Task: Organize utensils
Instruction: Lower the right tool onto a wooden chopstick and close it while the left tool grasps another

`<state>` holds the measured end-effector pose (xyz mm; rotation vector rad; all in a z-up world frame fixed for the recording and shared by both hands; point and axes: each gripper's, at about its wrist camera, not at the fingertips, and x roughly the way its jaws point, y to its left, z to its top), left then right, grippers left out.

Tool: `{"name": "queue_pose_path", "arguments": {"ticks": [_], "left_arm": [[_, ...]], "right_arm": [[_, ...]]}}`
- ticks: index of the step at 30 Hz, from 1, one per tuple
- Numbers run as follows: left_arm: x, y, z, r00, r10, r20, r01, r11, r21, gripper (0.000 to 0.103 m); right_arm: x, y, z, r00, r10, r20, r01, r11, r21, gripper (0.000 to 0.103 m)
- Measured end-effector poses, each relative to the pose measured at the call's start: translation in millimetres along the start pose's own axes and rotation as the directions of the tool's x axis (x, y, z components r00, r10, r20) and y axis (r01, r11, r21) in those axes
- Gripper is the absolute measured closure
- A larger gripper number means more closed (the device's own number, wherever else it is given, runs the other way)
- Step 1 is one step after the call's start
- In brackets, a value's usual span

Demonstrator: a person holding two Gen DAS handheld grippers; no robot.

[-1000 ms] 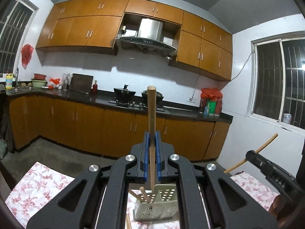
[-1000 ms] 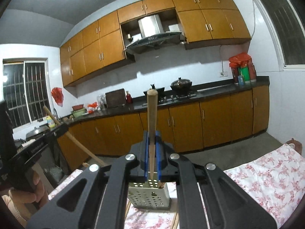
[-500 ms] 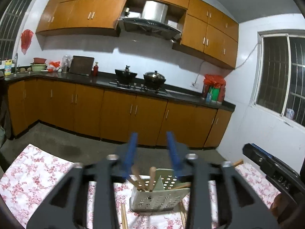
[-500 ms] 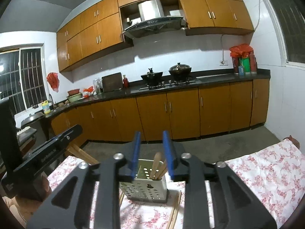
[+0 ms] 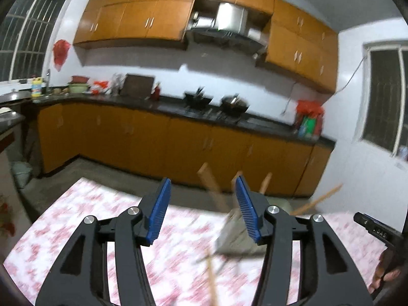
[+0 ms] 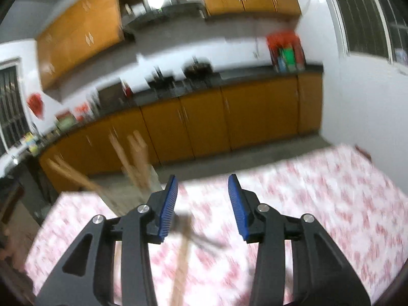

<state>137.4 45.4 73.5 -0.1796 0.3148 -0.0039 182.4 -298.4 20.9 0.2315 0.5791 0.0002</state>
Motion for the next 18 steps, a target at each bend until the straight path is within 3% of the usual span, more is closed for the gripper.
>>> {"name": "queue_pose_path", "arguments": {"ticks": [1, 3, 6, 12, 18], "left_arm": [[3.1, 3.8, -9.8, 0.999, 0.014, -0.031, -0.014, 1.000, 0.008, 0.050], [14.7, 10.1, -33.1, 0.993, 0.041, -0.114, -0.037, 0.999, 0.031, 0.050], [32.1, 15.6, -70.7, 0.966, 0.047, -0.255, -0.034, 0.998, 0.054, 0.050], [43.4, 14.8, -117.3, 0.918, 0.020, -0.396, 0.002, 0.998, 0.055, 0.054], [46.2, 6.6, -144.9, 0.891, -0.008, -0.454, 0.037, 0.998, 0.054, 0.054]], "right_arm": [[13.3, -2.8, -13.4, 0.998, 0.003, -0.063, -0.003, 1.000, 0.005, 0.063], [34.4, -1.0, -39.5, 0.986, 0.019, -0.166, -0.020, 1.000, -0.005, 0.077], [55.7, 13.7, -77.9, 0.956, 0.077, -0.283, -0.086, 0.996, -0.022, 0.085], [70.4, 39.5, -117.2, 0.926, 0.105, -0.362, -0.138, 0.988, -0.066, 0.088], [80.0, 46.0, -127.1, 0.918, 0.101, -0.383, -0.142, 0.986, -0.081, 0.088]]}}
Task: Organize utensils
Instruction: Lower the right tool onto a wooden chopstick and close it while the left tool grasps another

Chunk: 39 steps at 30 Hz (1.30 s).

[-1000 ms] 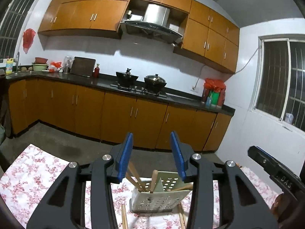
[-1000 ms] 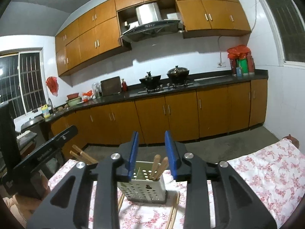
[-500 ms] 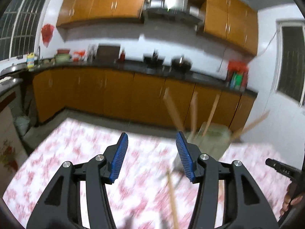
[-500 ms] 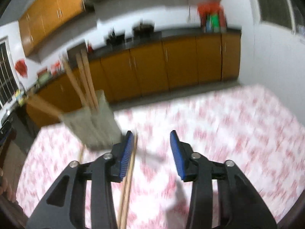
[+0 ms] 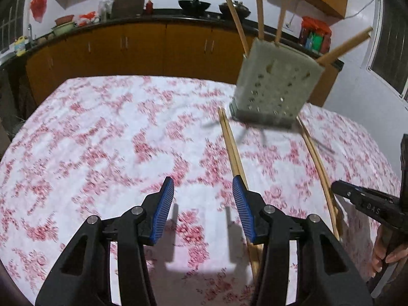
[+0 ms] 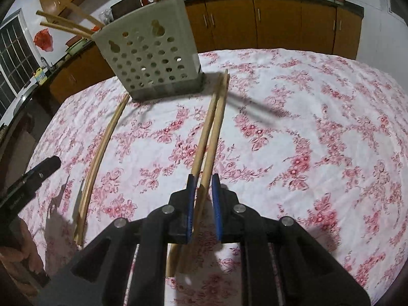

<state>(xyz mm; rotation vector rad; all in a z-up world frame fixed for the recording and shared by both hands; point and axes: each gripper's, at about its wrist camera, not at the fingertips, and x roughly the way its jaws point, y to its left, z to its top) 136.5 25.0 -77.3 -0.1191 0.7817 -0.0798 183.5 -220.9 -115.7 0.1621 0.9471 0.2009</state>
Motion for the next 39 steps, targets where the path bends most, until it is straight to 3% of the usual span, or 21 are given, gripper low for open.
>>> {"name": "queue_pose_path", "arguments": {"ticks": [7, 15, 28, 36, 39], "left_arm": [[10.5, -7.8, -8.0, 0.999, -0.028, -0.042, 0.029, 0.999, 0.016, 0.059], [18.9, -18.6, -14.2, 0.993, -0.071, -0.094, 0.075, 0.996, 0.041, 0.076], [27.6, -26.2, -16.5, 0.992, -0.006, -0.126, 0.019, 0.994, 0.106, 0.079], [12.2, -24.1, -13.6, 0.986, -0.114, -0.117, 0.119, 0.992, 0.037, 0.079], [18.2, -30.1, -17.1, 0.985, -0.093, -0.145, 0.103, 0.993, 0.064, 0.080]], "right_arm": [[5.0, -5.3, -0.1, 0.996, -0.092, 0.018, 0.092, 0.995, -0.023, 0.094], [1.8, -29.8, 4.1, 0.991, -0.134, 0.029, 0.133, 0.990, 0.037, 0.094], [0.6, -36.5, 4.3, 0.987, -0.155, 0.028, 0.154, 0.987, 0.044, 0.094], [-1.1, -37.0, 1.5, 0.987, -0.158, 0.029, 0.157, 0.987, 0.035, 0.094], [-1.3, -37.0, 0.7, 0.987, -0.157, 0.029, 0.156, 0.987, 0.036, 0.094]]}}
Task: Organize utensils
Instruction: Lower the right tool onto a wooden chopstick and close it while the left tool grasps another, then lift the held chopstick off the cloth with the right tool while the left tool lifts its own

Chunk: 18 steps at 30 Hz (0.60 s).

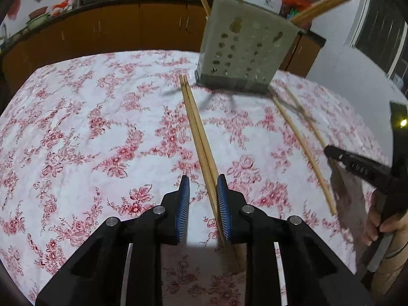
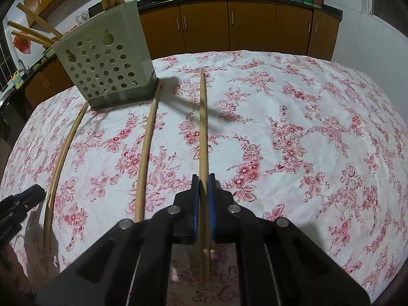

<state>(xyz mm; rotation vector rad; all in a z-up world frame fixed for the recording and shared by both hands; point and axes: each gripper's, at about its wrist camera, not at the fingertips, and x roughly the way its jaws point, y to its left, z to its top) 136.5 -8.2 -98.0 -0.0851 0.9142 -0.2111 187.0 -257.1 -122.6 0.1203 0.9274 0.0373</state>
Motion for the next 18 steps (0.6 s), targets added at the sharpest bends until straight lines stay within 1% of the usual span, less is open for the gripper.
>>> {"name": "queue_pose_path", "arguments": {"ticks": [3, 6, 9, 11, 13, 16, 18], "left_arm": [[3.7, -1.3, 0.0, 1.000, 0.019, -0.011, -0.019, 1.000, 0.012, 0.081], [6.5, 1.1, 1.6, 0.999, 0.043, -0.016, -0.043, 0.999, 0.017, 0.086], [8.7, 5.5, 4.1, 0.999, 0.049, -0.015, -0.049, 0.999, 0.005, 0.087], [9.6, 6.7, 5.2, 0.999, 0.052, -0.010, -0.052, 0.999, 0.003, 0.090], [11.2, 7.9, 7.0, 0.998, 0.069, -0.005, -0.069, 0.998, 0.011, 0.095], [16.1, 14.2, 14.3, 0.996, 0.088, 0.002, -0.088, 0.996, 0.005, 0.095], [19.8, 21.0, 20.7, 0.994, 0.107, 0.009, -0.106, 0.994, -0.013, 0.095]], "right_arm": [[0.1, 0.7, 0.2, 1.000, -0.009, 0.001, 0.009, 1.000, -0.005, 0.094], [-0.2, 0.4, 0.1, 1.000, -0.016, 0.000, 0.016, 1.000, -0.008, 0.094], [-1.5, 1.4, -1.0, 1.000, -0.014, 0.000, 0.014, 1.000, -0.014, 0.093], [-2.8, 2.4, -3.0, 1.000, -0.008, 0.002, 0.008, 1.000, -0.024, 0.092], [-3.3, 6.0, -4.8, 1.000, 0.000, 0.004, 0.000, 0.999, -0.043, 0.091], [-2.2, 11.4, -4.0, 1.000, 0.031, -0.001, -0.031, 0.998, -0.051, 0.094], [-0.7, 16.7, -2.7, 0.999, 0.035, 0.001, -0.034, 0.997, -0.065, 0.094]]}}
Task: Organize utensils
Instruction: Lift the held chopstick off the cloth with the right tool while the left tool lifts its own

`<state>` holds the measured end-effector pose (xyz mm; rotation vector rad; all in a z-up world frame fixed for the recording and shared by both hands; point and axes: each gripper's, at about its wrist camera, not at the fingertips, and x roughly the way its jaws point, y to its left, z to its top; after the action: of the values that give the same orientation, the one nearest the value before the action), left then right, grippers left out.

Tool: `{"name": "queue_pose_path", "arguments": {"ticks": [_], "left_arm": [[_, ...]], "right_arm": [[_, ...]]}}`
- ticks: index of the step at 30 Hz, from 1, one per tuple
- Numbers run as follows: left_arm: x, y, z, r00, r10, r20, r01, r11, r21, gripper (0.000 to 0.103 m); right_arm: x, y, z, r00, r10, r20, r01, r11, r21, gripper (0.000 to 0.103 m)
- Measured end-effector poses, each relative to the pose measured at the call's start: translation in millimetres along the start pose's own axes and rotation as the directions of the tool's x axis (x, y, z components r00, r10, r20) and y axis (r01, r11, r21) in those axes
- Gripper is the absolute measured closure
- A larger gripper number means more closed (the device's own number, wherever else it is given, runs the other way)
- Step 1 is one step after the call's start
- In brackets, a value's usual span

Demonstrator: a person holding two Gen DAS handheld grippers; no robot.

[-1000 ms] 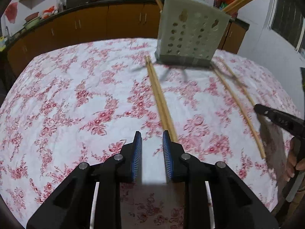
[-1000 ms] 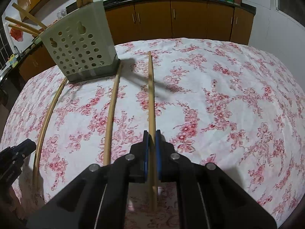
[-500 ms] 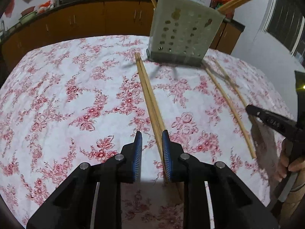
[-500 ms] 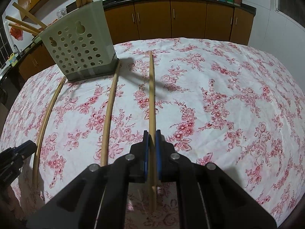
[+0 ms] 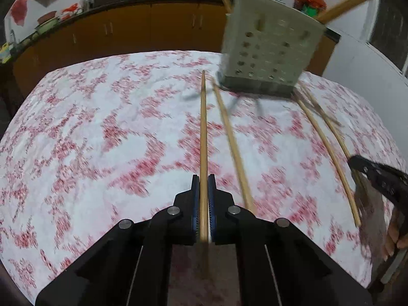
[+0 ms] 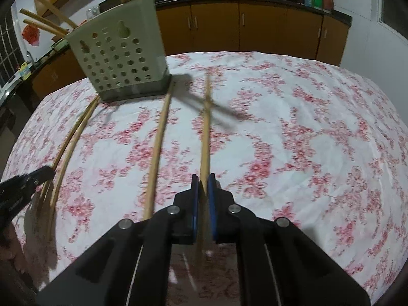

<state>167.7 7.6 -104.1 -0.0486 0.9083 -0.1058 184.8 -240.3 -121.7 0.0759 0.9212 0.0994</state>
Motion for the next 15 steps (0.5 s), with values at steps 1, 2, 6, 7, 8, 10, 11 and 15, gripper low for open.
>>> {"name": "queue_pose_path", "arguments": {"ticks": [1, 2, 6, 7, 8, 10, 11, 15], "left_arm": [[1.7, 3.4, 2.7, 1.000, 0.008, 0.003, -0.008, 1.000, -0.010, 0.095], [4.3, 8.2, 6.5, 1.000, 0.016, 0.004, -0.016, 1.000, -0.022, 0.095], [7.1, 17.8, 12.4, 1.000, 0.020, 0.008, -0.020, 0.999, -0.048, 0.095], [7.5, 19.2, 12.7, 1.000, 0.015, 0.011, -0.014, 0.999, -0.051, 0.095], [7.2, 19.1, 12.1, 1.000, 0.014, 0.013, -0.013, 0.999, -0.050, 0.095], [6.6, 18.2, 9.4, 0.999, 0.017, 0.028, -0.016, 0.999, -0.040, 0.095], [6.0, 18.4, 8.5, 0.999, 0.017, 0.031, -0.016, 0.999, -0.038, 0.095], [5.5, 21.9, 8.6, 0.999, -0.005, 0.033, 0.007, 0.998, -0.057, 0.095]], "right_arm": [[1.1, 1.7, 1.1, 1.000, -0.005, 0.003, 0.005, 1.000, -0.006, 0.094], [2.0, 2.2, 2.3, 1.000, -0.012, 0.006, 0.012, 1.000, -0.007, 0.094], [7.6, -7.5, 10.6, 0.998, -0.053, 0.020, 0.052, 0.998, 0.031, 0.094], [8.6, -11.4, 12.4, 0.998, -0.063, 0.022, 0.062, 0.997, 0.046, 0.094], [9.0, -14.7, 13.2, 0.998, -0.065, 0.023, 0.063, 0.996, 0.057, 0.094], [8.8, -16.1, 12.2, 0.998, -0.063, 0.024, 0.061, 0.997, 0.056, 0.094], [8.6, -15.4, 10.9, 0.997, -0.067, 0.029, 0.065, 0.997, 0.048, 0.094], [8.0, -10.6, 5.0, 0.994, -0.093, 0.053, 0.093, 0.996, 0.013, 0.094]]}}
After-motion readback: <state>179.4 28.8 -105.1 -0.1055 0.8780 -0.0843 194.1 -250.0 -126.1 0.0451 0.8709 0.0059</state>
